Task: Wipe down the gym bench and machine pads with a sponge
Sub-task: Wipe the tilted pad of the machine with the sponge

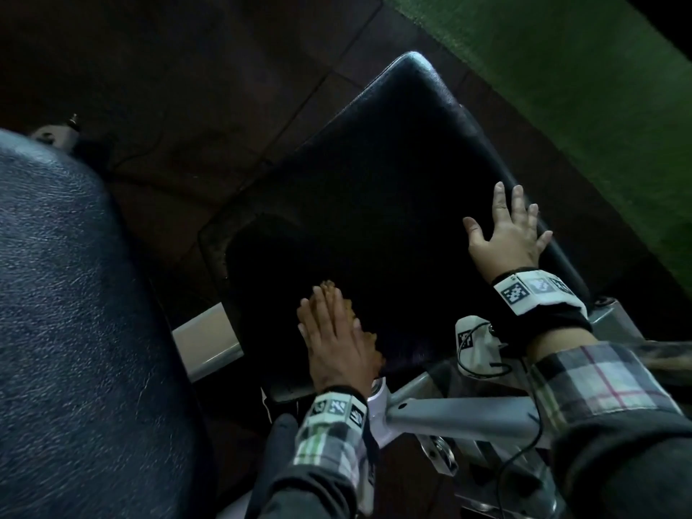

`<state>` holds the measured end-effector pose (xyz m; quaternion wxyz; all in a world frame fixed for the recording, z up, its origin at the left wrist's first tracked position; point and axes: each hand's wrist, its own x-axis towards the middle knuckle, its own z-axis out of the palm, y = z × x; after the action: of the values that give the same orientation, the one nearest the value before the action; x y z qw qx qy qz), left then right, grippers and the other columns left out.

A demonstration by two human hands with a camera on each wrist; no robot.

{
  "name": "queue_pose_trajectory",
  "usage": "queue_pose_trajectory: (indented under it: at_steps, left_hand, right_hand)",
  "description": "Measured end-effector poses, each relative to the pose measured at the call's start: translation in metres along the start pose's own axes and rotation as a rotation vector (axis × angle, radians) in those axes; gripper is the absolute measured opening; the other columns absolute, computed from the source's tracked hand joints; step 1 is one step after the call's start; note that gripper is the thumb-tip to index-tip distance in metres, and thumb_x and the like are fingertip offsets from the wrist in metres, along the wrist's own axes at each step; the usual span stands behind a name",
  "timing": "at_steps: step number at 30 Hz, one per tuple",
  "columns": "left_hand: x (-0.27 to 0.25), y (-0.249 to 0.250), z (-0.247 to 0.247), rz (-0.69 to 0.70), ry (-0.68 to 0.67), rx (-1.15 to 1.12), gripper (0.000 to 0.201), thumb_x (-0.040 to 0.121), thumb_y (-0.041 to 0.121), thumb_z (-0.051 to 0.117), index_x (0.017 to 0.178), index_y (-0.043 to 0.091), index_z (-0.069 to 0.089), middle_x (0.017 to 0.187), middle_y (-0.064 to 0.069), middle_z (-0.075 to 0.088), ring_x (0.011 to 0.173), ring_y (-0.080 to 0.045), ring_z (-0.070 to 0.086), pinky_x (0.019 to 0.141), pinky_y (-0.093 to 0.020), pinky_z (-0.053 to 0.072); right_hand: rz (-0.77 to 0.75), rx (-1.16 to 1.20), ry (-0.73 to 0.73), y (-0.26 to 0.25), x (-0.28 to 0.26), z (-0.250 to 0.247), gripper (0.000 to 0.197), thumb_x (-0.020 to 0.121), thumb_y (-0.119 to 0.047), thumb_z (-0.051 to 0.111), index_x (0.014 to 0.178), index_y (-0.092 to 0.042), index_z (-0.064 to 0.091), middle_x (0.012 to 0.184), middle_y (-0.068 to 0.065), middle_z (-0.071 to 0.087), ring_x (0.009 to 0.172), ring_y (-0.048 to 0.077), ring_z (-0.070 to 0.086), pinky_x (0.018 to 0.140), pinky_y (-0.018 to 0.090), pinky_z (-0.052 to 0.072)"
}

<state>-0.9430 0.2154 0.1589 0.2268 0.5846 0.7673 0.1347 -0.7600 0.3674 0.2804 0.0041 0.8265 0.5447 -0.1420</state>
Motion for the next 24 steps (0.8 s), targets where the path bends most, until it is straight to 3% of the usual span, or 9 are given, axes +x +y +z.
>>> queue_pose_trajectory:
  at_steps: [3,6,9,13,15,17,19,22,24]
  left_hand:
    - [0.02,-0.017,-0.013,-0.11,0.081,-0.158,0.063,0.096,0.043,0.014,0.152,0.016,0.008,0.159,-0.005,-0.002,0.148,-0.03,-0.002,0.117,-0.047,0.007]
    - [0.009,-0.031,-0.015,-0.205,0.13,-0.253,0.066,0.095,0.045,0.016,0.154,0.015,0.01,0.162,-0.01,0.005,0.149,-0.03,-0.001,0.118,-0.042,0.003]
    - [-0.031,-0.033,-0.004,-0.237,0.129,-0.278,0.065,0.099,0.044,0.021,0.154,0.011,0.014,0.162,-0.013,0.008,0.149,-0.033,0.0,0.117,-0.047,0.009]
    - [-0.068,-0.024,0.015,-0.061,0.134,-0.165,0.058,0.104,0.037,0.017,0.155,0.012,0.003,0.163,-0.008,-0.001,0.149,-0.029,0.002,0.12,-0.048,0.014]
    - [-0.067,-0.015,0.018,0.0,0.116,-0.072,0.055,0.105,0.033,0.016,0.154,0.009,0.007,0.162,-0.012,0.001,0.149,-0.033,0.005,0.119,-0.05,0.016]
    - [-0.056,-0.006,0.013,-0.011,0.071,0.045,0.055,0.104,0.032,0.015,0.151,0.002,0.019,0.159,-0.022,0.011,0.147,-0.041,0.009,0.115,-0.053,0.021]
    - [-0.041,-0.002,0.006,-0.013,0.028,0.072,0.057,0.101,0.032,0.021,0.149,0.002,0.025,0.159,-0.022,0.014,0.147,-0.041,0.009,0.117,-0.052,0.016]
    - [-0.008,-0.006,0.001,0.031,0.054,0.041,0.06,0.098,0.031,0.034,0.151,0.007,0.021,0.16,-0.016,0.012,0.148,-0.036,0.004,0.12,-0.047,0.006]
    - [0.02,-0.009,-0.006,0.018,0.066,-0.015,0.063,0.097,0.029,0.041,0.152,0.011,0.016,0.16,-0.013,0.01,0.148,-0.034,0.004,0.119,-0.051,0.012]
  right_hand:
    - [-0.005,0.002,0.008,0.001,0.0,0.001,0.067,0.095,-0.047,0.039,0.149,-0.032,0.003,0.158,-0.005,-0.005,0.145,0.024,-0.005,0.113,0.052,-0.005]
    - [-0.008,-0.003,0.001,0.001,0.0,0.002,0.067,0.095,-0.047,0.038,0.149,-0.032,0.003,0.158,-0.005,-0.006,0.145,0.023,-0.006,0.113,0.052,-0.005]
    - [-0.006,-0.008,-0.004,0.002,0.001,0.001,0.067,0.095,-0.047,0.038,0.149,-0.032,0.002,0.158,-0.005,-0.007,0.145,0.024,-0.006,0.113,0.052,-0.005]
    - [-0.009,-0.006,0.002,0.002,0.001,0.002,0.067,0.095,-0.047,0.038,0.149,-0.032,0.002,0.158,-0.005,-0.006,0.145,0.024,-0.006,0.113,0.052,-0.005]
    - [-0.006,-0.01,-0.007,0.002,0.001,0.002,0.066,0.095,-0.047,0.037,0.149,-0.032,0.001,0.157,-0.005,-0.008,0.145,0.023,-0.007,0.113,0.051,-0.006]
    - [-0.004,-0.017,-0.011,0.002,0.001,0.002,0.066,0.095,-0.047,0.036,0.149,-0.032,0.0,0.157,-0.005,-0.008,0.145,0.023,-0.008,0.113,0.051,-0.006]
    - [-0.006,-0.018,-0.004,0.002,0.001,0.003,0.066,0.095,-0.047,0.036,0.149,-0.032,0.0,0.157,-0.004,-0.008,0.145,0.024,-0.007,0.113,0.051,-0.006]
    - [-0.01,-0.007,0.009,0.002,0.0,0.004,0.066,0.095,-0.047,0.037,0.149,-0.032,0.002,0.158,-0.004,-0.007,0.145,0.024,-0.007,0.113,0.051,-0.006]
    - [-0.013,-0.007,0.014,0.003,0.0,0.004,0.066,0.095,-0.046,0.037,0.149,-0.032,0.002,0.158,-0.004,-0.006,0.145,0.024,-0.006,0.113,0.051,-0.006]
